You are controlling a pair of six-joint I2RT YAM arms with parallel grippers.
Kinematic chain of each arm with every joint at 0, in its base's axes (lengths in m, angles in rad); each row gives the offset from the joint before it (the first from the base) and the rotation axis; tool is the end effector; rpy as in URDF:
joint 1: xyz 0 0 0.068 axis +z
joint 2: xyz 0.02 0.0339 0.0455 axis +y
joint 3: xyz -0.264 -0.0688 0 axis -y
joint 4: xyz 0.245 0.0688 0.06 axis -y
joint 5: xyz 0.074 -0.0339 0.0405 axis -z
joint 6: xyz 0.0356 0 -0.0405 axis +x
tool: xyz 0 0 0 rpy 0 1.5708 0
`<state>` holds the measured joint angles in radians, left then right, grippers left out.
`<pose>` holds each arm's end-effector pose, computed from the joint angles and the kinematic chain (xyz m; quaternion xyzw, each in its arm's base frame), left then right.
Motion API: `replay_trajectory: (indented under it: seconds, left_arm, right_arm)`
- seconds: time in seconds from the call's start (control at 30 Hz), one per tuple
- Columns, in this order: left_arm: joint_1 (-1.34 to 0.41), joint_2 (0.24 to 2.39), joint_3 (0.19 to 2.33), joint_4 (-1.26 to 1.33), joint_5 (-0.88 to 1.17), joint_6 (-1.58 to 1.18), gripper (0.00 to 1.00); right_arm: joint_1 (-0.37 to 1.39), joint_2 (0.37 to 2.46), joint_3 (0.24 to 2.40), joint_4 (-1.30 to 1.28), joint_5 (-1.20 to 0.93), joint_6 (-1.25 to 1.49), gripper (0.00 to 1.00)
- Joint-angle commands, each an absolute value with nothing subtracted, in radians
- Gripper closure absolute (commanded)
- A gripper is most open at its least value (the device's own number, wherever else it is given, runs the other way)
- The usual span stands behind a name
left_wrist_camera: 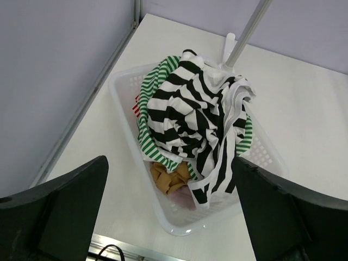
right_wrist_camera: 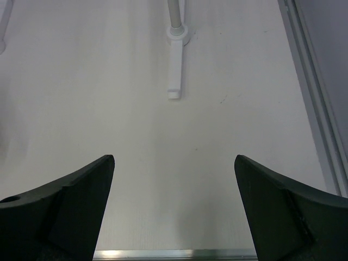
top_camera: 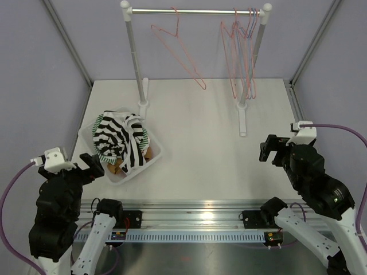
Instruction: Remove the tank top from the hanger
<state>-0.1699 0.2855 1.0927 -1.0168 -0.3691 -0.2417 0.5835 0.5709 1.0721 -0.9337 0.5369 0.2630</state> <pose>-0.0002 0.0131 0.3840 -0.1428 0.7594 0.0132 0.6347 0.0758 0.0283 0.3827 0.0115 0.8246 0.0097 0.5655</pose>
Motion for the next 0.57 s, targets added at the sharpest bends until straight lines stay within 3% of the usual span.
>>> replay_trajectory:
  seconds: [0.0,0.53]
  left_arm:
    - [-0.167,0.252,1.072,-1.017,-0.341,-0.186,0.01]
    - [-0.167,0.278,1.049,-0.986,-0.327,-0.202,0.01]
  right_arm:
    - [0.586,0.522,1.080,-0.914,0.537,0.221,0.01]
    - [0.586,0.563,1.075,-0.897,0.519,0.190,0.00]
